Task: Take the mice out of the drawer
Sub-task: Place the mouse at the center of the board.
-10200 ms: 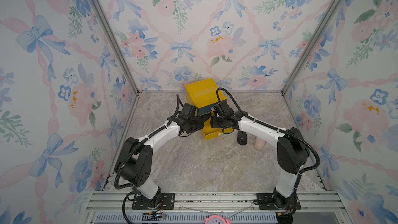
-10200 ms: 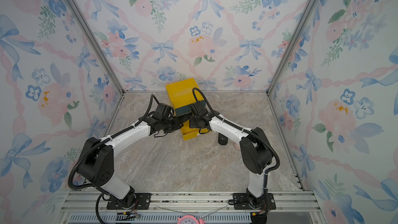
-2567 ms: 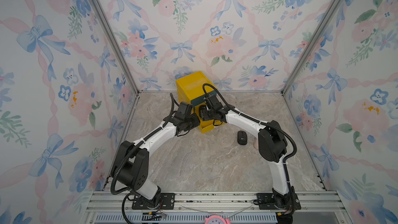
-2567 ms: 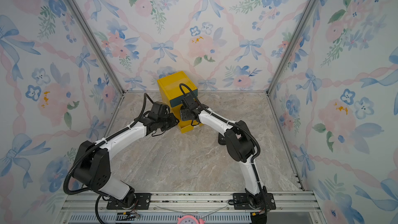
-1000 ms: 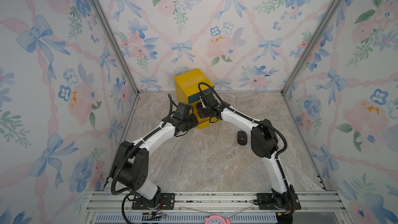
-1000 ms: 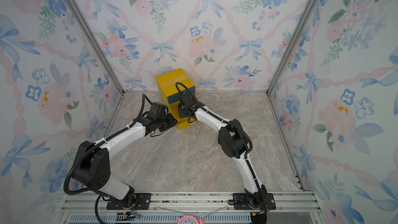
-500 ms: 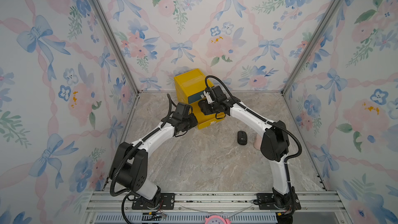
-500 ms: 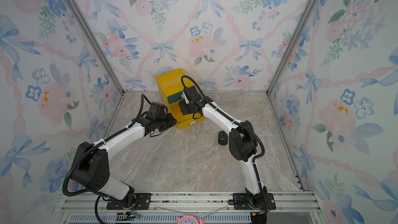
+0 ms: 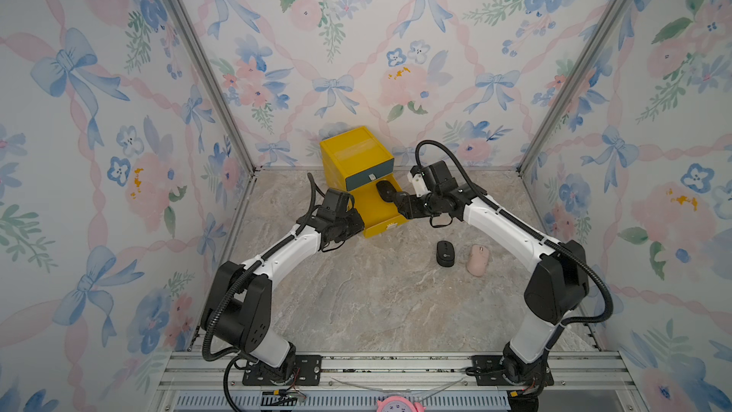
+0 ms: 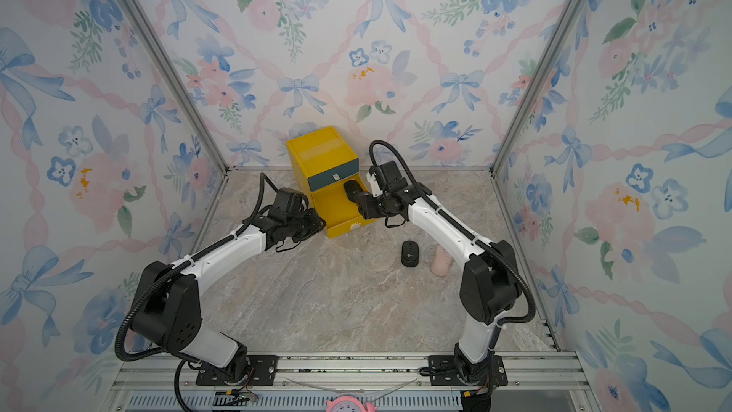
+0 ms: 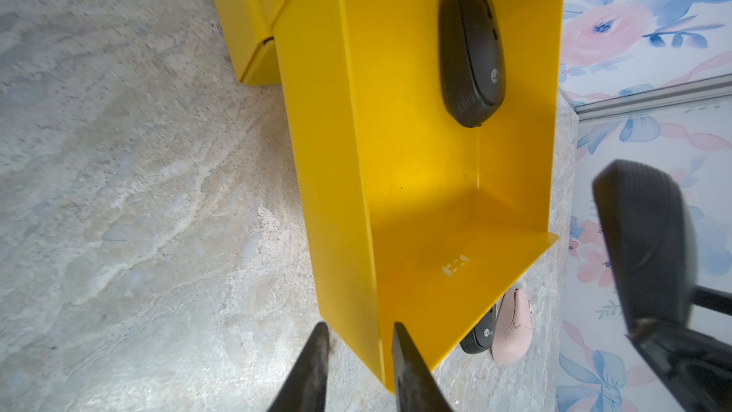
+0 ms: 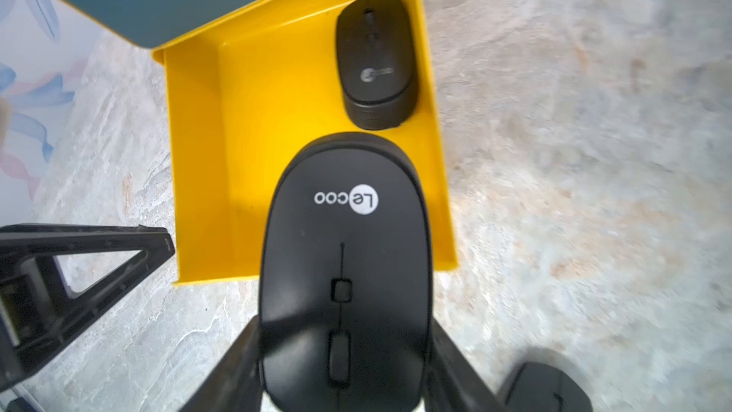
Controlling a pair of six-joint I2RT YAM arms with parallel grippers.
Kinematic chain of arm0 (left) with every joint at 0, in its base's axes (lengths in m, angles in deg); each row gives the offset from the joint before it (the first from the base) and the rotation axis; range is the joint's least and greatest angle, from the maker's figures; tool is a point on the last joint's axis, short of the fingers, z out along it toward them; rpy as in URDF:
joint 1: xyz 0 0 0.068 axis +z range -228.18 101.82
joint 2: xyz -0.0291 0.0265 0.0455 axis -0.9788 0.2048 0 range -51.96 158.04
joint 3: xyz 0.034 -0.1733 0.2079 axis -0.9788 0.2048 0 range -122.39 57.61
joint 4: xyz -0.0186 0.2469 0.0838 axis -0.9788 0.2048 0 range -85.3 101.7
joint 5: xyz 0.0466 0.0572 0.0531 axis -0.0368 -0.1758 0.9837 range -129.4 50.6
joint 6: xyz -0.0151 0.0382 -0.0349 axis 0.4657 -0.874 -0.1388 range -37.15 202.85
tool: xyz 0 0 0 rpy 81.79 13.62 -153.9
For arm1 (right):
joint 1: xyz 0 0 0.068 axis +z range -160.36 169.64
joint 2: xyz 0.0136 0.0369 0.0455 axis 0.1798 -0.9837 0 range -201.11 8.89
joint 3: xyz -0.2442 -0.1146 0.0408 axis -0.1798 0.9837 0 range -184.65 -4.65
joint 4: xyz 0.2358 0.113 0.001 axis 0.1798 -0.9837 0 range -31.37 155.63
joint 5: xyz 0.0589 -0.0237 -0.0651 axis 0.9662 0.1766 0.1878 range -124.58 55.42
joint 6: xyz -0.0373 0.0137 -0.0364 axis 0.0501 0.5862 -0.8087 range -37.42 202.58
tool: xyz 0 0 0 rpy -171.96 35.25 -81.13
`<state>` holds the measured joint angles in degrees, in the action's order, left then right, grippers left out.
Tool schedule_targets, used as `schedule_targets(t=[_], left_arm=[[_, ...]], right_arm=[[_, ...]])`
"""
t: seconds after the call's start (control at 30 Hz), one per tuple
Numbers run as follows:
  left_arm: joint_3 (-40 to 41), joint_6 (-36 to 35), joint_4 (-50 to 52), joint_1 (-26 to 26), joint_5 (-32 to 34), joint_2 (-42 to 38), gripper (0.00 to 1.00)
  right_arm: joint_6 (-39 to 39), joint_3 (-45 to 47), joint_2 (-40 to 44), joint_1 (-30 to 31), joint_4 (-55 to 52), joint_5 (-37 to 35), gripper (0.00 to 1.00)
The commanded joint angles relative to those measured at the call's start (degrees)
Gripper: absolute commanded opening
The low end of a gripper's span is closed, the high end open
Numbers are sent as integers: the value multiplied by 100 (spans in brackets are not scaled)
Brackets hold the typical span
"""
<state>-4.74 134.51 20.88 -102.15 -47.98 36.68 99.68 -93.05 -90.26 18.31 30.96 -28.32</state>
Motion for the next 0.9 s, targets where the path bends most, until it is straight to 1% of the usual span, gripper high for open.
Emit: schedule_targets(t=[0.0,0.1,0.2,0.37,0.47,0.63,0.7,0.8,0.87], left_arm=[[16,37,-36,25,-56,-172,30],[3,55,-30,24,-61,-175,31],[-49,46,-36,32,-35,-204,32],[-77,37,-27,29,-16,-236,32],[-41,46,-24,27,22,-263,33],[-42,46,-26,37,23,-268,33],[-45,46,-23,46,35,-292,33],[-46,33,-23,58,41,-325,33],[-56,28,-21,73,23,-330,33]], right_arm=[[304,550,360,-583,298,27,56],[421,1191,360,-1098,626,-171,57],[492,1379,20,-1478,852,-214,56],[434,1197,-718,-1583,873,-645,56],[442,1057,-1138,-1627,889,-703,57],[437,816,-1578,-1626,802,-787,58],[418,815,-1578,-1611,754,-863,64],[306,901,-1369,-1536,733,-973,69],[242,820,-1276,-1498,494,-1025,74]])
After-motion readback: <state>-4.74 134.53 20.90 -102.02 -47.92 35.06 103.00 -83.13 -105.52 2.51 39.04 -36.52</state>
